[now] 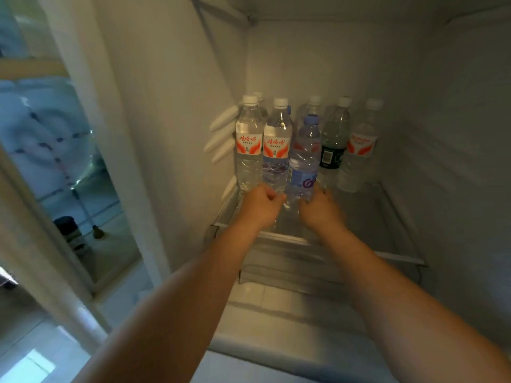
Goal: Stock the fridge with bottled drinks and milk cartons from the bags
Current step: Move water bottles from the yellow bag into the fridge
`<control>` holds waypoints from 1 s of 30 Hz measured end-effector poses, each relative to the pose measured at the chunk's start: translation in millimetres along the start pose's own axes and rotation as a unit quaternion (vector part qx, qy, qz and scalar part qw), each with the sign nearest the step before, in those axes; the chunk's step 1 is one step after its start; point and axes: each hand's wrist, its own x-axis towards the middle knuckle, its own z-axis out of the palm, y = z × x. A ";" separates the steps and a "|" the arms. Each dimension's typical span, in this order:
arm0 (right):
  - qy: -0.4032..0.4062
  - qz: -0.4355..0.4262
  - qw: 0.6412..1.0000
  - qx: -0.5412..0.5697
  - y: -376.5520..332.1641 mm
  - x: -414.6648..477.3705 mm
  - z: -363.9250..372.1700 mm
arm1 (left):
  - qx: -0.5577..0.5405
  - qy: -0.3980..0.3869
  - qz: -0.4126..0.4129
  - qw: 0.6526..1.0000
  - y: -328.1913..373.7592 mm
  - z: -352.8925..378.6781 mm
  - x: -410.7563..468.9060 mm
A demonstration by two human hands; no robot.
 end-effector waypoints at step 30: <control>-0.071 -0.092 0.987 -0.106 62.8 -445.7 -0.1 | 0.283 -0.085 0.044 0.954 -103.7 -61.0 -423.2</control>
